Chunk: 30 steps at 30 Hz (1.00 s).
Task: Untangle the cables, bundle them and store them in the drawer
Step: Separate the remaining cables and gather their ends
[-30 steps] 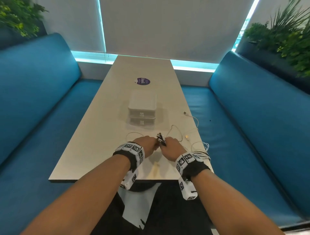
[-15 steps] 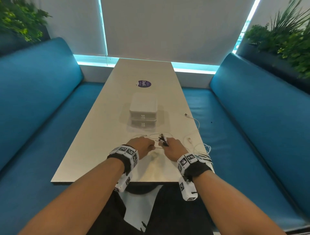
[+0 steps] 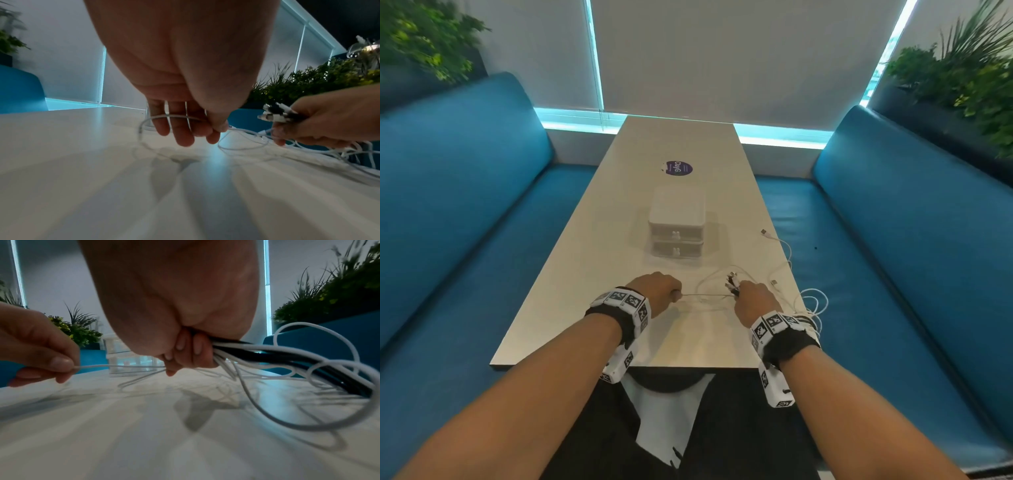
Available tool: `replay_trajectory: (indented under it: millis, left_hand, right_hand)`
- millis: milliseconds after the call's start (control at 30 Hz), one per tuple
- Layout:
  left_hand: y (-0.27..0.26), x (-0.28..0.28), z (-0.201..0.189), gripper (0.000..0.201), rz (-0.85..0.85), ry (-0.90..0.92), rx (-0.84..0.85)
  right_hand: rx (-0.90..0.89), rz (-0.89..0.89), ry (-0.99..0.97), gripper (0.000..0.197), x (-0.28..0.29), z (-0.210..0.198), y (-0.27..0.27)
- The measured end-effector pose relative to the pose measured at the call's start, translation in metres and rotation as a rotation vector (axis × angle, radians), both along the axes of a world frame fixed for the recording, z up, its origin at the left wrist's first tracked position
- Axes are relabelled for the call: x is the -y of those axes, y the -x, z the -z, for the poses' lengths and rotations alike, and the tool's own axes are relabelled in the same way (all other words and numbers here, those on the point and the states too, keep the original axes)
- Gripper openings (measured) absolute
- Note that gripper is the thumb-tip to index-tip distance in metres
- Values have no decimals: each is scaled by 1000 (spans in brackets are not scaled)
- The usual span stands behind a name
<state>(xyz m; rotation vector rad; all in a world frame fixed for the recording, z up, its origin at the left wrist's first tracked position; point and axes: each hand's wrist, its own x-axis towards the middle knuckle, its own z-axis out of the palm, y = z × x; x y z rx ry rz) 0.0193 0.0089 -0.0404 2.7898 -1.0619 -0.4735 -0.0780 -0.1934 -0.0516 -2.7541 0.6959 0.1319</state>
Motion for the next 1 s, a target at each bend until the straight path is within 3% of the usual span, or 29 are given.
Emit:
replay_trajectory:
  millis: [133,300,400,533,733,867,933,1000]
  left_hand:
    - [10,11,4,22,16,17,7]
    - [25,39,11,27,-7,148,-28]
    - [20,36,10,27,-38,212,-86]
    - [10,19,8,22,-9,165,-114]
    - [6,14,12,20,-40,151,-100]
    - [16,24,15,18,-52,130,-76]
    - [17,29,15,31,-69,123,21]
    - [15,33,9,40,-188,292,37]
  right_hand:
    - [100,-57,-107,27,-15,-6,-8]
    - [54,-245,-155,28,-28,-16,-4]
    - [1,-235,-153,23,-18,-6,-1]
    - [-41,-181,-53,25,-10,5,0]
    - [71,-119,-97,24,-17,9,-6]
    - [122,-181,-124,23,-19,6,-4]
    - [152,-194,-146,23,-18,1,-3]
    - [165,-208,-172,23,-18,-5,-2]
